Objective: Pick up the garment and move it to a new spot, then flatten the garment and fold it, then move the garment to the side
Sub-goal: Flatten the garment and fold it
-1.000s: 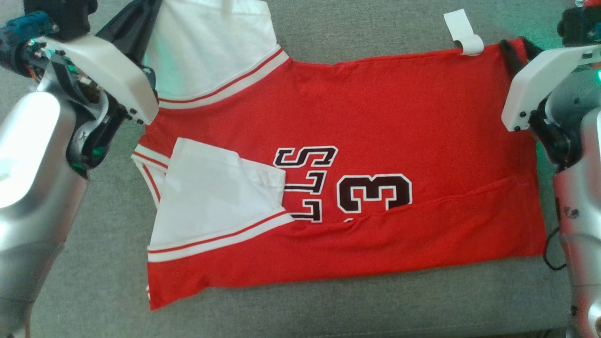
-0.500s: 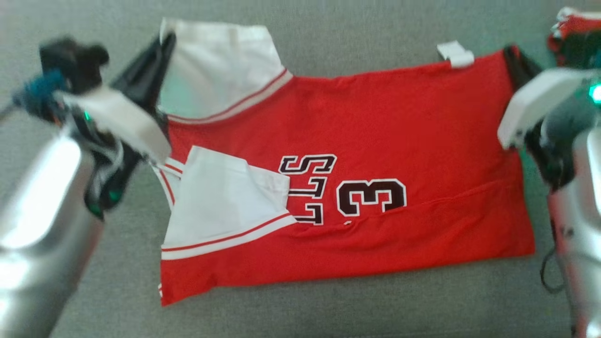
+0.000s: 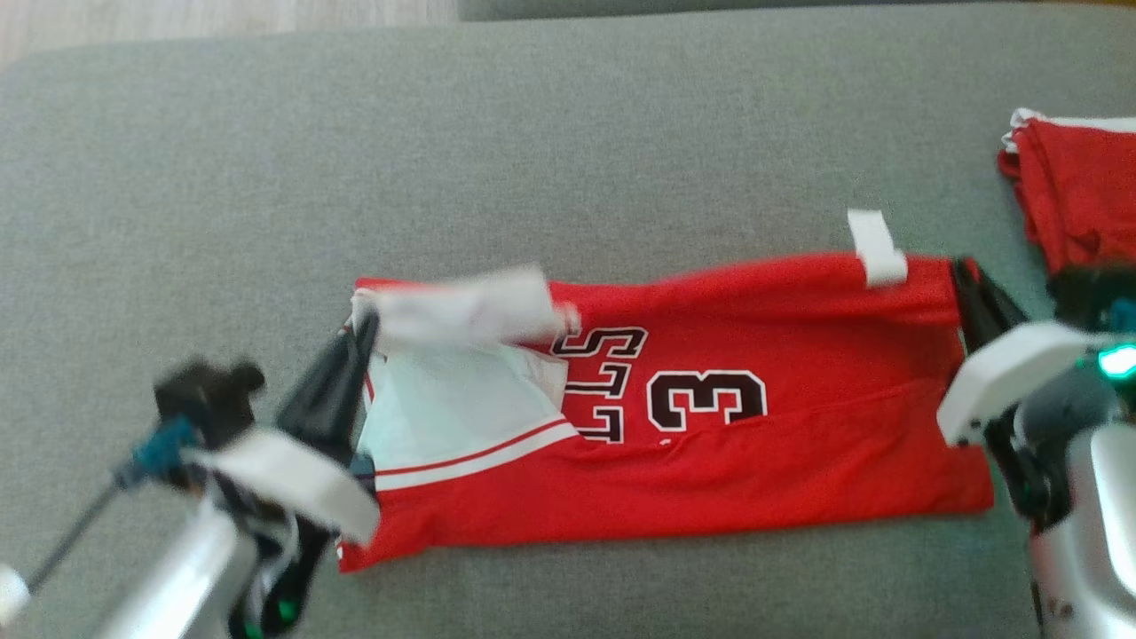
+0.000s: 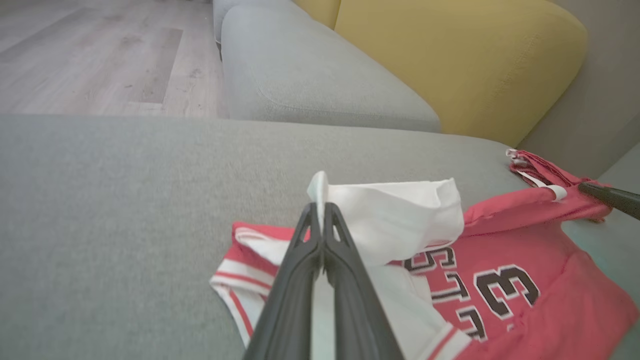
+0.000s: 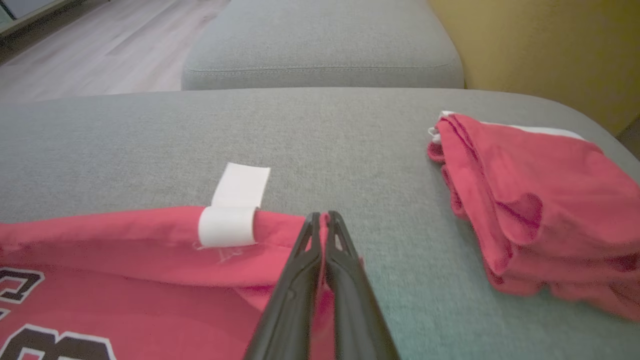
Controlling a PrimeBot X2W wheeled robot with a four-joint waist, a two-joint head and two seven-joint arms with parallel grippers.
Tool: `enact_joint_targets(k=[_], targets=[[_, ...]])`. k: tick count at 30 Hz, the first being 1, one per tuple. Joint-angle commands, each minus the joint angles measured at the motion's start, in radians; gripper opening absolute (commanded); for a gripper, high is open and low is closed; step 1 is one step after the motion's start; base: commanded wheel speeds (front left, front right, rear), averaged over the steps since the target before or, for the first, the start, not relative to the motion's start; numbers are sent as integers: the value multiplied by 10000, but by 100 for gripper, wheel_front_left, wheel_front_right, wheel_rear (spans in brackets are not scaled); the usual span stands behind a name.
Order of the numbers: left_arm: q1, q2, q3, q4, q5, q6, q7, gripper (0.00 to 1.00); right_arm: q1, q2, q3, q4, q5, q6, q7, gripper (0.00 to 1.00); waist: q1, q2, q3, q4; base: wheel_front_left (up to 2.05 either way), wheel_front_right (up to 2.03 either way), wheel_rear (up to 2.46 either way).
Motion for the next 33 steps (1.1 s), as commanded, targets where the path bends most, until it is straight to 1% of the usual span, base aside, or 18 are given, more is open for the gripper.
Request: enact_joint_targets(k=[1,4,9,10,11,12,13,14,15,16,17,20,23,27,33], targets=[[-106,199,369,-291,-31,62,-157,0,41,1,36,-437,-111,73,-131,0,3,-1,-128,49,0,0,0],[550,27,248,-118,-89,196,-472,0,486,209,-212,-580,-234,73,-274,0,3,-1,-294,70,0,0,0],[1250,-325,62,455,-247,196,-926,0,1113,441,-270,-598,-448,73,-548,0,3,-1,-640,57,0,0,0],[1360,-410,45,582,-289,189,-1034,0,1226,496,-272,-577,-485,73,-620,5,3,-1,-727,50,0,0,0],[1474,-502,39,713,-345,192,-1141,0,1340,540,-278,-557,-529,73,-723,25,3,-1,-819,45,0,0,0],[1590,-587,28,838,-402,187,-1235,0,1468,577,-281,-521,-566,73,-809,35,3,-1,-909,43,0,0,0],[1697,-654,16,955,-435,186,-1334,0,1598,619,-296,-481,-593,73,-886,42,3,-1,-999,44,0,0,0],[1809,-725,25,1062,-482,197,-1443,24,1723,665,-328,-460,-610,73,-995,54,3,-1,-1085,50,0,0,0],[1926,-783,32,1167,-536,210,-1524,50,1854,703,-356,-438,-635,73,-1094,85,3,-1,-1164,58,0,0,0],[2038,-813,9,1260,-573,201,-1564,98,1994,731,-390,-417,-683,73,-1174,100,3,-1,-1240,68,0,0,0],[2142,-836,-19,1333,-609,191,-1583,100,2130,739,-414,-405,-755,73,-1258,100,3,-1,-1311,79,0,0,0],[2418,-920,4,1356,-751,234,-1700,100,2518,788,-619,-399,-915,73,-1508,100,3,-1,-1445,120,0,0,0],[2636,-928,89,1215,-773,393,-1880,100,2896,905,-937,-494,-976,73,-1625,100,3,-1,-1491,168,0,0,0],[2842,-909,219,876,-673,738,-2094,100,3215,1035,-1302,-748,-1196,73,-1575,100,3,-1,-1459,205,0,0,0],[2904,-918,342,248,-261,1390,-2327,100,3208,1162,-1399,-866,-1262,73,-1138,100,3,-1,-1394,318,0,0,0]])
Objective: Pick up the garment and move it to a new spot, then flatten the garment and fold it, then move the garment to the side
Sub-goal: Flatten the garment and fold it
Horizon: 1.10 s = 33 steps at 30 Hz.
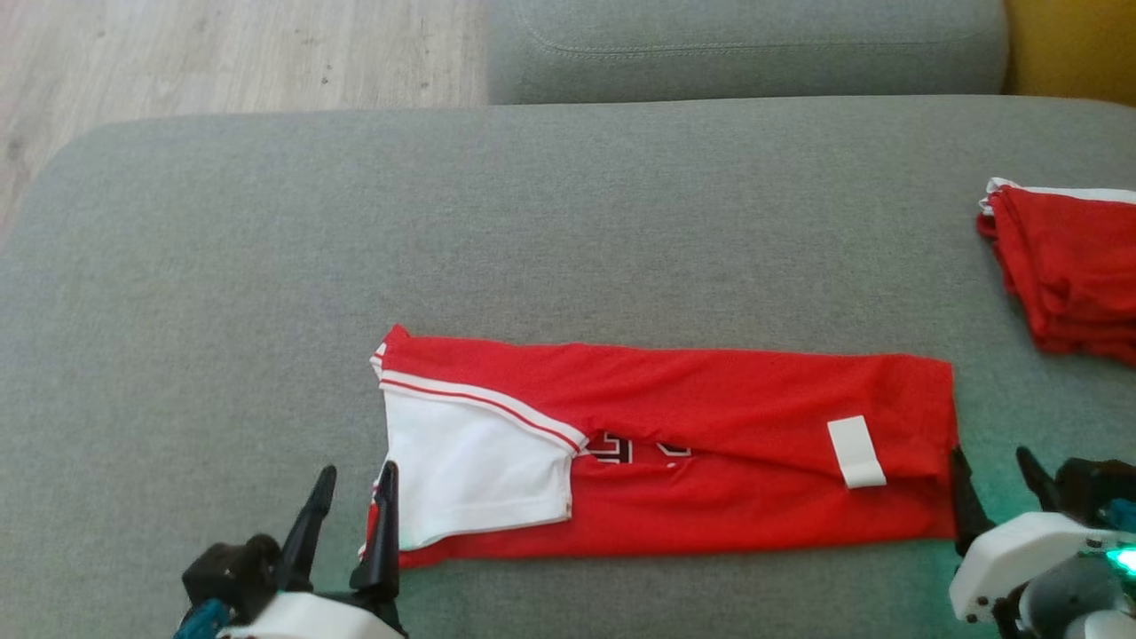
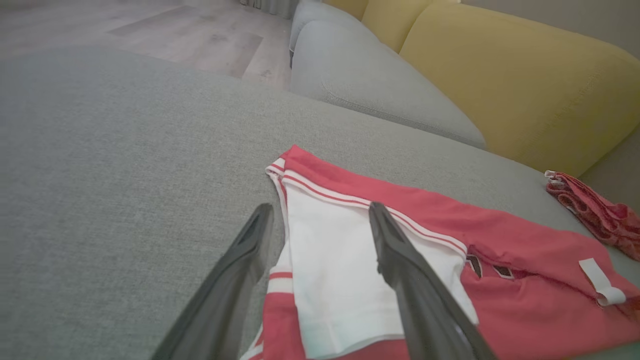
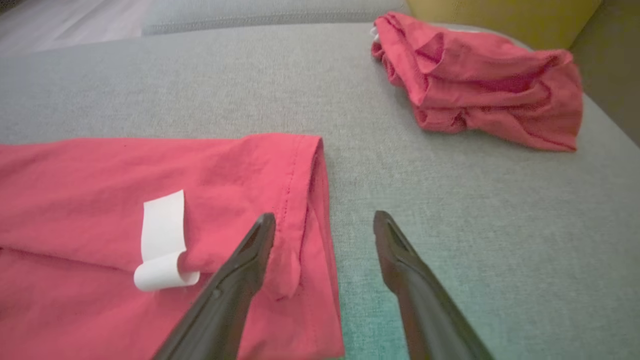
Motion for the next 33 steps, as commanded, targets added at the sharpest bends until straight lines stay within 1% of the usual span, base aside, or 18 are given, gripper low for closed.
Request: enact_joint_targets(k=[1,7,10,13,18,19,21,23,24,26,27,28,33], targets=[[-184,114,411,-370,147,142,-145,100,-346,-59,208,-262,-57,73,134,100,0,0,33,49,0,0,0],[-285,49,388,-722,369,537,-123,100,-825,-323,410,352,-149,73,1217,100,0,0,196,315,0,0,0],[-346,67,353,-852,493,661,-111,100,-1103,-476,390,730,-145,73,1984,100,0,0,283,527,0,0,0],[-355,79,349,-903,531,706,-115,100,-1233,-508,373,772,-205,73,2304,100,0,0,297,606,0,0,0],[-321,100,365,-1055,550,789,-136,100,-1455,-527,355,785,-164,73,3295,100,0,0,295,716,0,0,0],[-325,102,367,-1080,557,798,-142,100,-1482,-538,351,808,-151,73,3505,89,0,0,299,737,0,0,0],[-331,108,377,-1126,558,816,-149,100,-1546,-536,391,868,44,73,3950,78,0,0,313,763,0,0,0],[-334,115,393,-1168,552,831,-158,100,-1634,-517,430,872,361,73,4347,58,0,0,340,773,0,0,0],[-333,122,400,-1184,552,839,-162,100,-1676,-522,446,856,496,73,4498,44,0,0,355,772,0,0,0],[-335,135,413,-1204,553,857,-169,100,-1752,-546,442,816,690,73,4705,29,0,0,381,768,0,0,0],[-338,141,419,-1211,555,868,-172,100,-1800,-576,447,759,746,73,4718,18,0,0,397,762,0,0,0],[-344,146,425,-1217,558,878,-175,100,-1854,-596,429,701,815,73,4680,0,0,0,409,753,0,0,0],[-308,181,472,-1225,551,916,-208,100,-2073,-726,200,209,1042,73,4287,0,0,0,330,538,0,0,0]])
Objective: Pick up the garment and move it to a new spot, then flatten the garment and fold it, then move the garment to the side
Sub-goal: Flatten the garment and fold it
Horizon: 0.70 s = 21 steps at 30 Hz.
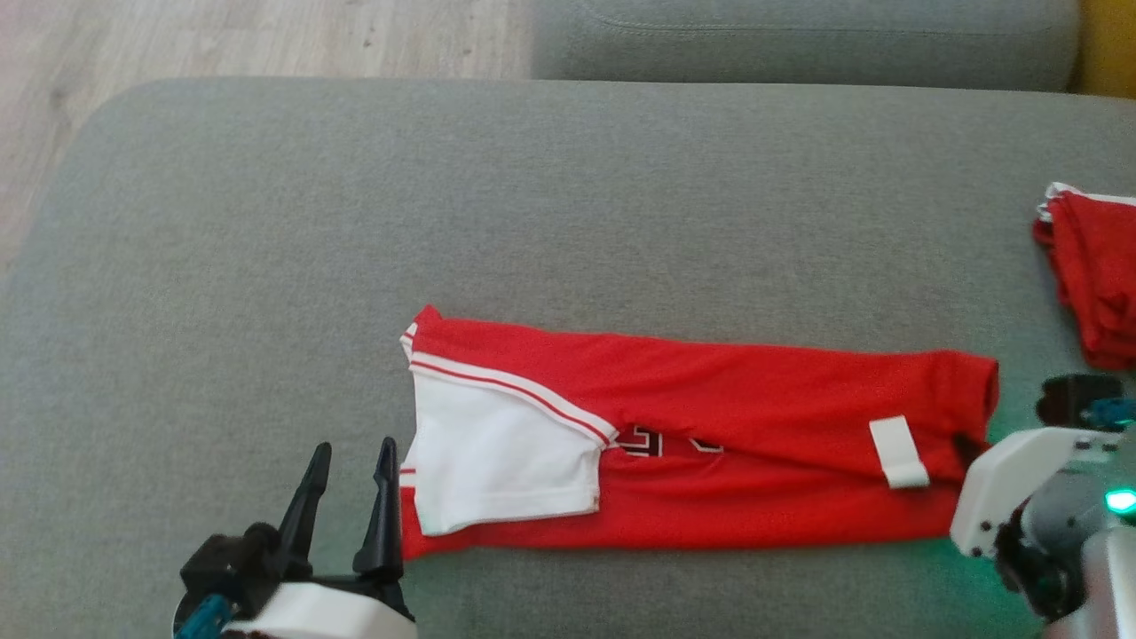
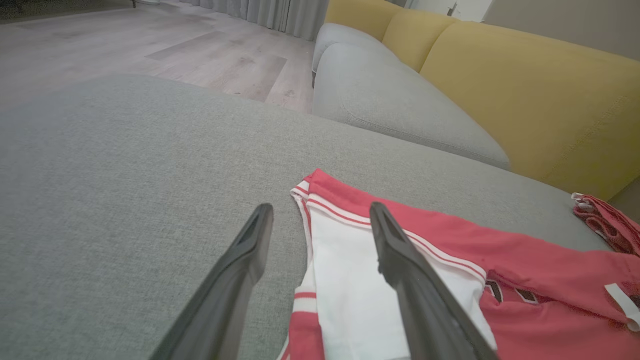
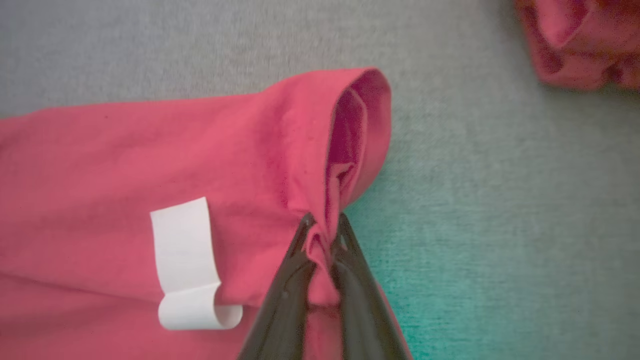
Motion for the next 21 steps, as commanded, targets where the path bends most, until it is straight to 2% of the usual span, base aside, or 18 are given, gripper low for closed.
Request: enact_joint_targets(k=[1,7,11,17,21], targets=[[-281,193,404,-343,63,39,-124,100,-479,-371,3,-579,89,73,-190,0,-1,0,-75,-137,0,0,0],[-275,161,339,-357,57,35,-110,100,-226,-884,-743,-1586,297,73,-129,0,-1,0,-262,-556,0,0,0],[-274,153,304,-330,46,34,-91,100,140,-953,-1145,-2410,453,73,145,0,-1,0,-369,-777,0,0,0],[-306,177,261,-201,22,14,-29,100,473,-326,-706,-3450,1036,73,433,0,-1,0,-605,-869,0,0,0],[-280,254,298,-156,-6,32,-13,100,476,173,227,-3994,1528,73,519,0,-1,0,-800,-748,0,0,0]])
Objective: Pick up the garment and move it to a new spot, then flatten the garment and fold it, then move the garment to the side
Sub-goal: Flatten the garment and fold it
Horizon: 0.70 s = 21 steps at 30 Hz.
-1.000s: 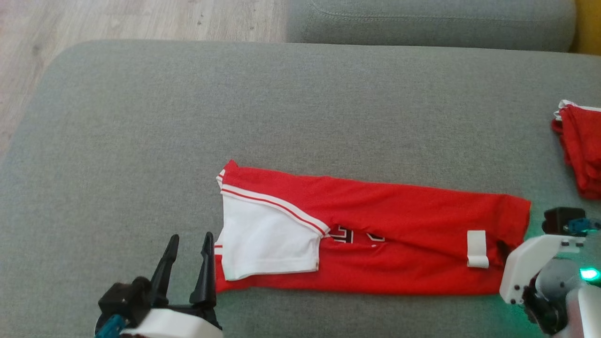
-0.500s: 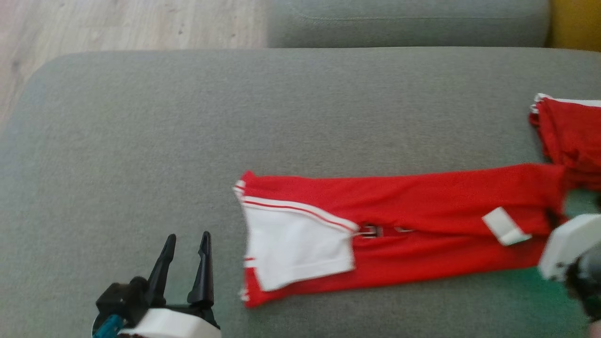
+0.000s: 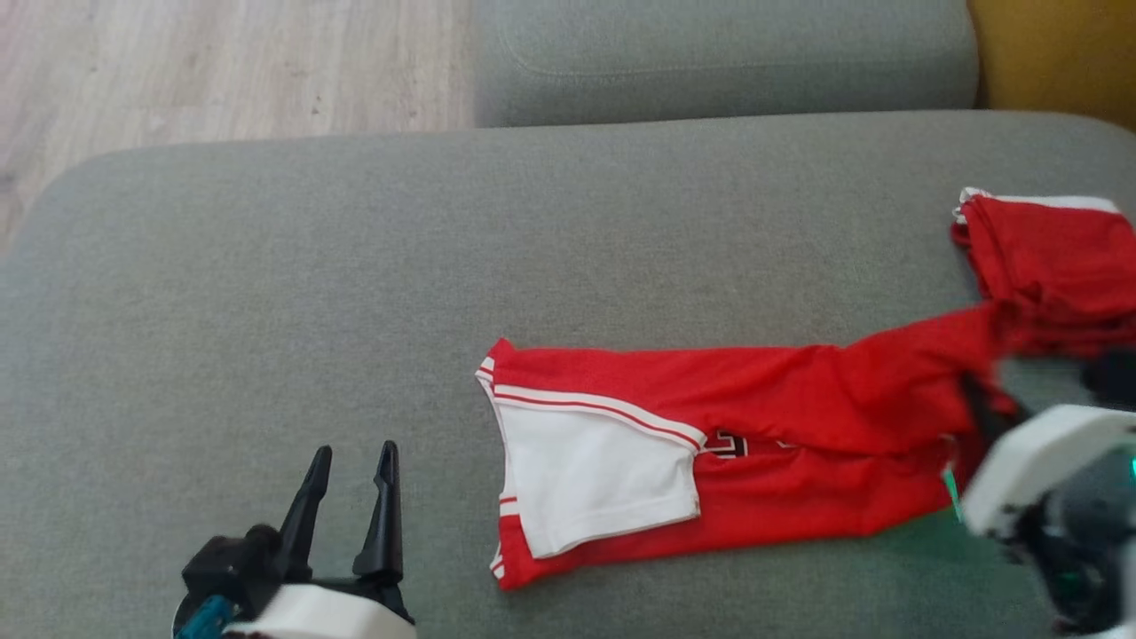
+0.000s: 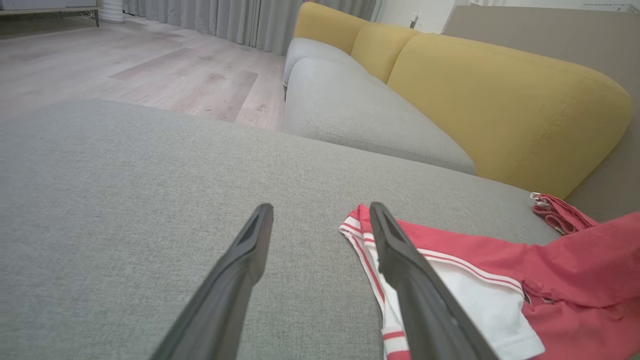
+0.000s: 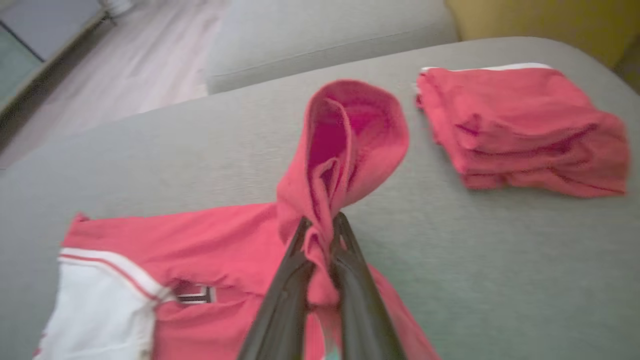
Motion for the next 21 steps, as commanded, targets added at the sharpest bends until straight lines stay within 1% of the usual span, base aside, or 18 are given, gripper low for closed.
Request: enact_joint_targets(k=[1,2,6,9,14,17,21], targets=[[-280,229,344,-226,-8,27,-21,100,-341,26,616,-579,270,71,14,0,0,0,-112,146,0,0,0],[-280,229,344,-226,-8,27,-21,100,-341,26,616,-579,270,71,14,0,0,0,-112,146,0,0,0],[-249,306,375,-306,-7,87,7,100,-392,299,1985,-639,881,71,-97,0,0,0,-243,463,0,0,0],[-231,342,373,-368,-9,108,29,100,-548,368,2916,-341,1335,71,-362,0,0,0,-284,757,0,0,0],[-252,357,295,-433,8,102,96,100,-1006,379,4316,707,2232,71,-1195,0,0,0,-245,1299,0,0,0],[-309,343,220,-439,36,76,136,100,-1389,380,4816,1520,2315,71,-1641,0,0,0,-211,1653,0,0,0],[-369,296,111,-406,64,33,169,100,-1882,381,5473,2462,2726,71,-2040,0,0,0,-173,2054,0,0,0]])
